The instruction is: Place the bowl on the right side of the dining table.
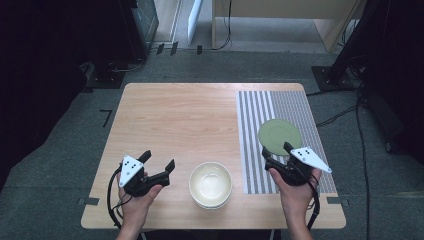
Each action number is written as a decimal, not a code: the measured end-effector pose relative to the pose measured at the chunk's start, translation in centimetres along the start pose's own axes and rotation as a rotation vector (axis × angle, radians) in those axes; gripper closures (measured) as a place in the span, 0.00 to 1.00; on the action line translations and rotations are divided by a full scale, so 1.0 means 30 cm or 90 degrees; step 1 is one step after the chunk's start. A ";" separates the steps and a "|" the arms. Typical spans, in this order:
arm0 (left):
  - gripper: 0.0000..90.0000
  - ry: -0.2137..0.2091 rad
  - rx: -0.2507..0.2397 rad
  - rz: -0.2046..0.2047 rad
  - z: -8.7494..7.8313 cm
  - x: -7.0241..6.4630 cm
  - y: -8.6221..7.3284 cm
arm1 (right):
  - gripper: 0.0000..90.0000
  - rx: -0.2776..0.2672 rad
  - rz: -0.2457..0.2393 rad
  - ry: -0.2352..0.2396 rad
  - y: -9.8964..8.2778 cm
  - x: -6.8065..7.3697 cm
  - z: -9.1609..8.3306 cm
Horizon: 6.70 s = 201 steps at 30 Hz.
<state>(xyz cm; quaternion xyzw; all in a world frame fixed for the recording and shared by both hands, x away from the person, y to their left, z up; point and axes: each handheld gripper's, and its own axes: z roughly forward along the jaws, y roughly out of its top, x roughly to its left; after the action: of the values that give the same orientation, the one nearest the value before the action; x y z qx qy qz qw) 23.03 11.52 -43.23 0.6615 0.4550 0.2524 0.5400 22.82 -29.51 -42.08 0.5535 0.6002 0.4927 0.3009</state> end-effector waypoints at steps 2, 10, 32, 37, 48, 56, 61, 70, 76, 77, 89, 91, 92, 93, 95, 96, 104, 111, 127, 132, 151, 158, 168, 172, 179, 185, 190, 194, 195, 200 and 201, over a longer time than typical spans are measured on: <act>0.12 0.003 -0.003 -0.003 0.008 0.001 0.006 | 0.25 0.001 -0.008 0.002 0.010 0.011 0.010; 0.12 -0.008 -0.006 -0.012 0.028 -0.017 0.004 | 0.26 -0.007 -0.017 0.013 0.054 0.051 0.039; 0.38 -0.111 0.060 0.032 0.035 -0.134 -0.043 | 0.45 0.023 -0.015 0.087 0.011 0.175 0.011; 0.46 -0.143 0.073 0.034 0.040 -0.153 -0.043 | 0.51 0.031 -0.021 0.121 -0.008 0.205 0.014; 0.61 -0.160 0.126 0.046 0.077 -0.182 -0.062 | 0.72 0.056 -0.027 0.166 -0.053 0.244 0.028; 0.68 -0.143 0.159 0.061 0.106 -0.202 -0.077 | 0.77 0.060 -0.033 0.187 -0.077 0.273 0.024; 0.79 -0.125 0.174 0.086 0.123 -0.216 -0.085 | 0.79 0.061 -0.040 0.176 -0.100 0.289 0.019; 0.91 -0.096 0.172 0.132 0.136 -0.241 -0.078 | 0.77 0.070 -0.025 0.165 -0.115 0.278 0.011; 0.92 -0.100 0.166 0.147 0.139 -0.242 -0.077 | 0.72 0.070 -0.021 0.159 -0.121 0.273 0.004; 0.92 -0.102 0.163 0.148 0.139 -0.241 -0.076 | 0.72 0.070 -0.021 0.158 -0.121 0.273 0.002; 0.93 -0.117 0.130 0.160 0.123 -0.250 -0.070 | 0.69 0.106 -0.025 0.177 -0.130 0.291 0.011; 0.93 -0.117 0.123 0.163 0.121 -0.250 -0.069 | 0.69 0.112 -0.026 0.177 -0.132 0.293 0.014; 0.93 -0.104 0.110 0.178 0.115 -0.247 -0.059 | 0.70 0.125 -0.032 0.173 -0.138 0.299 0.020; 0.93 -0.104 0.110 0.178 0.115 -0.247 -0.059 | 0.70 0.125 -0.032 0.173 -0.138 0.299 0.020; 0.93 -0.106 0.114 0.186 0.114 -0.244 -0.054 | 0.72 0.134 -0.033 0.175 -0.145 0.304 0.027; 0.93 -0.103 0.109 0.188 0.112 -0.245 -0.057 | 0.73 0.138 -0.038 0.171 -0.152 0.311 0.032; 0.93 -0.079 0.047 0.224 0.085 -0.266 -0.061 | 0.73 0.151 -0.041 0.177 -0.174 0.331 0.048; 0.93 -0.071 -0.009 0.244 0.059 -0.283 -0.061 | 0.73 0.142 -0.036 0.170 -0.178 0.342 0.050; 0.93 -0.047 -0.062 0.270 0.041 -0.313 -0.075 | 0.94 0.104 -0.049 0.130 -0.160 0.364 0.024; 0.93 -0.057 -0.080 0.260 0.029 -0.308 -0.067 | 0.94 0.069 -0.090 0.110 -0.148 0.381 0.005; 0.00 -0.122 -0.049 0.095 0.012 -0.213 -0.026 | 0.94 -0.014 -0.104 0.074 -0.077 0.329 -0.026; 0.00 -0.113 -0.076 0.100 -0.026 -0.206 -0.020 | 0.94 -0.017 -0.107 0.069 -0.066 0.320 -0.014; 0.00 -0.080 -0.082 0.066 -0.045 -0.127 -0.018 | 0.94 -0.025 -0.099 0.060 -0.049 0.304 -0.004; 0.00 -0.061 -0.080 0.050 -0.046 -0.078 -0.027 | 0.94 -0.029 -0.095 0.055 -0.040 0.293 -0.003; 0.00 -0.035 -0.065 0.023 -0.036 0.002 -0.055 | 0.94 -0.032 -0.088 0.049 -0.031 0.276 -0.004; 0.00 0.008 -0.036 0.017 -0.012 0.073 -0.098 | 0.94 -0.038 -0.080 0.040 -0.021 0.253 -0.009; 0.00 0.027 -0.022 0.010 -0.005 0.106 -0.121 | 0.94 -0.040 -0.075 0.031 -0.016 0.236 -0.009; 0.00 0.049 -0.002 -0.010 0.006 0.140 -0.156 | 0.94 -0.042 -0.069 0.027 -0.013 0.223 -0.010; 0.00 0.049 -0.002 -0.010 0.006 0.140 -0.156 | 0.94 -0.042 -0.069 0.027 -0.013 0.223 -0.010; 0.00 0.064 0.007 -0.012 0.005 0.163 -0.174 | 0.94 -0.041 -0.064 0.022 -0.011 0.206 -0.009; 0.00 0.066 0.007 -0.012 0.004 0.166 -0.175 | 0.94 -0.041 -0.064 0.022 -0.011 0.206 -0.009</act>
<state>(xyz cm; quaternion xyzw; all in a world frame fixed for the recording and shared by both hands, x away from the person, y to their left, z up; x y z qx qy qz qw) 23.67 15.82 -49.01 0.6463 0.4899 0.2785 0.5145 21.18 -23.61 -41.14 0.5038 0.6163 0.5055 0.3328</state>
